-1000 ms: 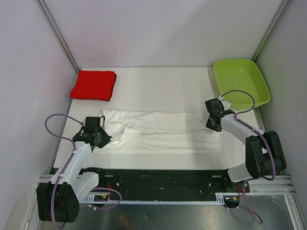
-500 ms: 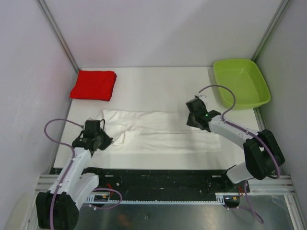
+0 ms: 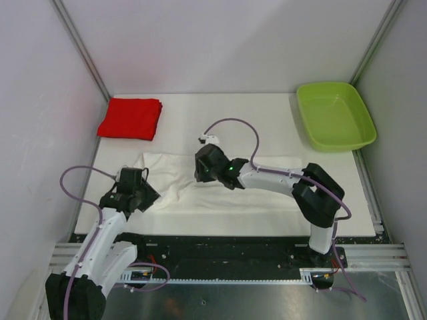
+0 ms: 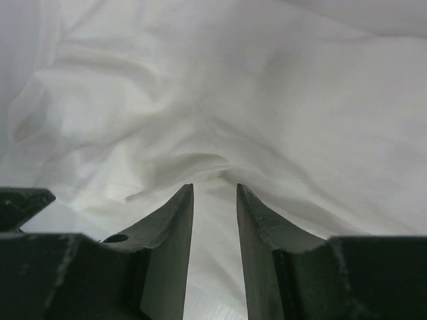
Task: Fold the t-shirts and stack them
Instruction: Fold the other side of the tshirt into a rectangle
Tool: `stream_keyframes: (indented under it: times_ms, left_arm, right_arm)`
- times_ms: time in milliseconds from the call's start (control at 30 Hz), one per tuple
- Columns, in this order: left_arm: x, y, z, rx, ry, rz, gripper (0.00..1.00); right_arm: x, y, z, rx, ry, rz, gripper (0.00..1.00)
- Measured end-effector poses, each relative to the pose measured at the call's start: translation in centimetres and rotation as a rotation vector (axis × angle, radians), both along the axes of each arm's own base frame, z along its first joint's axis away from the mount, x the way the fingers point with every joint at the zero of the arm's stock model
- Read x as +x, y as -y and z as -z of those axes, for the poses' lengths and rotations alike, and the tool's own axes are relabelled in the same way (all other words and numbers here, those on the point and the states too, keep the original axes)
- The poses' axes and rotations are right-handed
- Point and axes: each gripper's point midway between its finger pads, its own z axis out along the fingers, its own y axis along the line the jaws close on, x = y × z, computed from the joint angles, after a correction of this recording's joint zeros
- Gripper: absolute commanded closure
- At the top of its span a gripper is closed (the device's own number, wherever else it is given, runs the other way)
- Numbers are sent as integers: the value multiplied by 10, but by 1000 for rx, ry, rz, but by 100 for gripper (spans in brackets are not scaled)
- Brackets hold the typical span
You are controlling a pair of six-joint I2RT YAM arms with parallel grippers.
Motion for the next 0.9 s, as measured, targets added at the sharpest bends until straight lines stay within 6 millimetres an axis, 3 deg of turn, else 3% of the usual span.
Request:
stream_keyframes:
  times_ms: [133,300,633,800,900]
  left_arm:
    - [6,-12,-10,59,18,-40,54]
    - [5,-29,-8,132,-4,-92,53]
    - [2,-36,-2,148,-40,-147,54]
    - [-5,-36,11,139,-82,-173,55]
    - [-10,-37,19,140,-118,-183,55]
  right_arm:
    - [-18,-24,3,-3,2,-57,54]
    - [-37,-43,7,-24,11,-97,47]
    - [-55,-81,13,-132,55,-137,46]
    - [-50,-81,26,-219,58,-106,47]
    - [-49,-73,37,-270,49,-88,53]
